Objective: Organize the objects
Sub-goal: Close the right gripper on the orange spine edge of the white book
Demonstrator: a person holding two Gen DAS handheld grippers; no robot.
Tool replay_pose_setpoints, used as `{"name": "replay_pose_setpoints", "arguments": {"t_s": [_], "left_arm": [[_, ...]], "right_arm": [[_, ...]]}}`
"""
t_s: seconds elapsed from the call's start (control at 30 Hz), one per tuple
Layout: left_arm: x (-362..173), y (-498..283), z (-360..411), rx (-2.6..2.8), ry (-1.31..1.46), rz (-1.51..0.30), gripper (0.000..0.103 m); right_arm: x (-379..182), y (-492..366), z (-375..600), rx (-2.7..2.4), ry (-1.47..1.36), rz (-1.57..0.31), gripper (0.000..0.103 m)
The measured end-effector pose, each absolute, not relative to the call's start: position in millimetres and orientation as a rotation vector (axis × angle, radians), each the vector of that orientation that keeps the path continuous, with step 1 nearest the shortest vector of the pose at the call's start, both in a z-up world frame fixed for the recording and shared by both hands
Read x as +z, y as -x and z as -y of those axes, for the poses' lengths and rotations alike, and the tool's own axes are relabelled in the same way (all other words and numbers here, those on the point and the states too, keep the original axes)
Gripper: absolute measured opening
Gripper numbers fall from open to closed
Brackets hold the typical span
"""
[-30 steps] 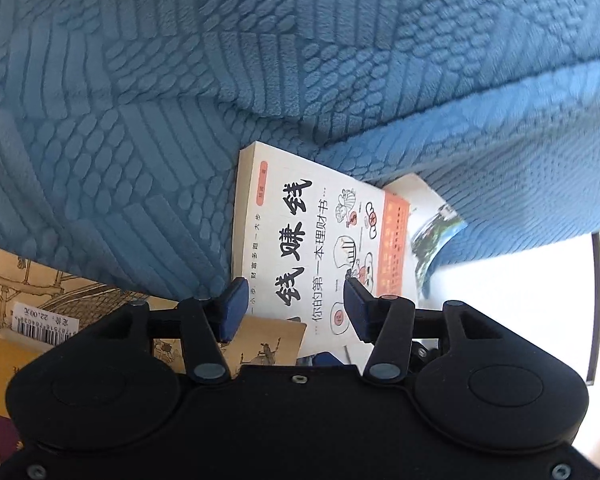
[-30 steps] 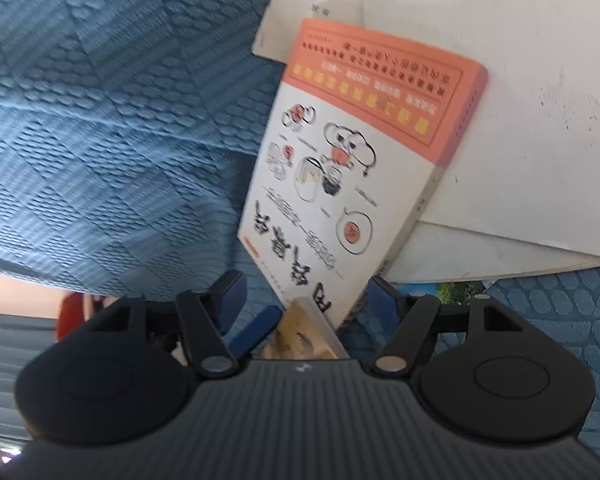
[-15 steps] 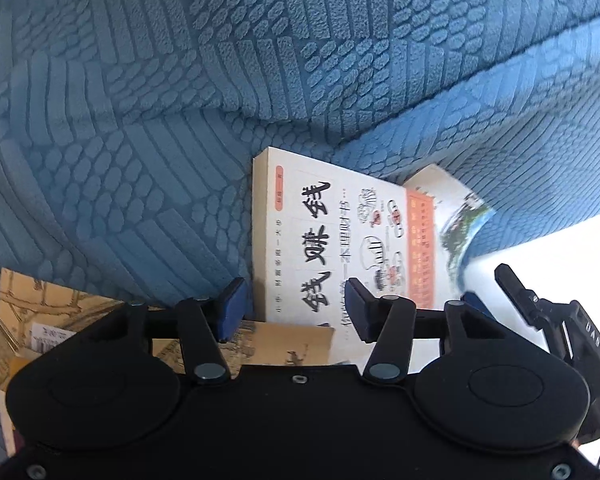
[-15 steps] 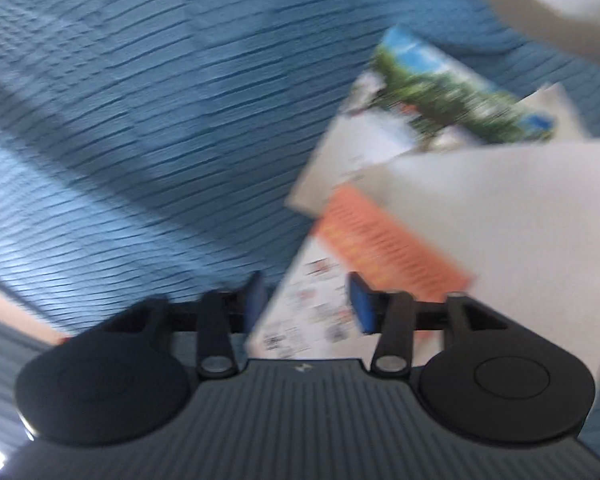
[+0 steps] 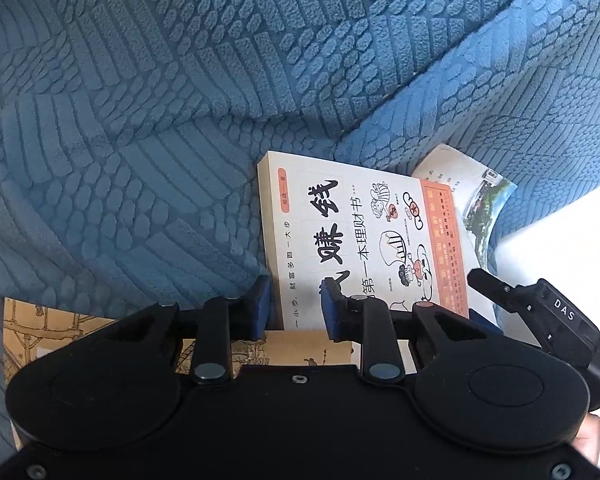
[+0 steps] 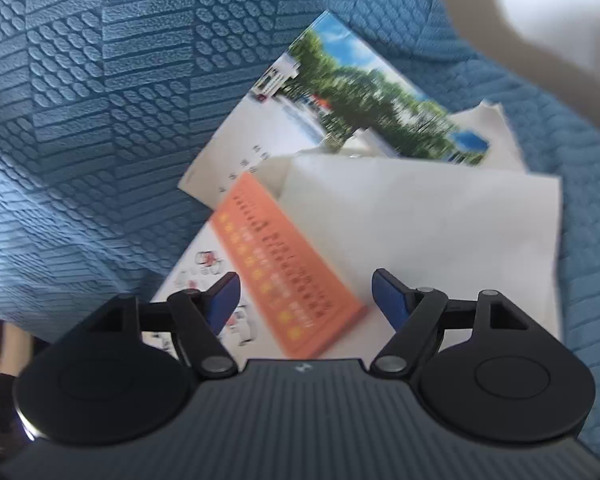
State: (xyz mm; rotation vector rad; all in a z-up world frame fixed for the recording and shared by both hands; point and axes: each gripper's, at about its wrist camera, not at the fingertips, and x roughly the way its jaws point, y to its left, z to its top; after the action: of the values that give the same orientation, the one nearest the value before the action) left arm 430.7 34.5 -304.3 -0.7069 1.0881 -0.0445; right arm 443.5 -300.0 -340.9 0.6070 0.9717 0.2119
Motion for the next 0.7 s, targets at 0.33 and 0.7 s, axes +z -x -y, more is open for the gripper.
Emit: {"name": "replay_pose_setpoints", "arguments": {"t_s": [0.33, 0.7], "left_arm": [[-301, -432, -28, -0.058, 0.638, -1.093, 0.024], [-279, -424, -1, -0.058, 0.431, -1.027, 0.043]], "right_arm": [[-333, -438, 352, 0.373, -1.051, -0.848, 0.079], [-320, -442, 352, 0.516, -1.192, -0.778, 0.079]]}}
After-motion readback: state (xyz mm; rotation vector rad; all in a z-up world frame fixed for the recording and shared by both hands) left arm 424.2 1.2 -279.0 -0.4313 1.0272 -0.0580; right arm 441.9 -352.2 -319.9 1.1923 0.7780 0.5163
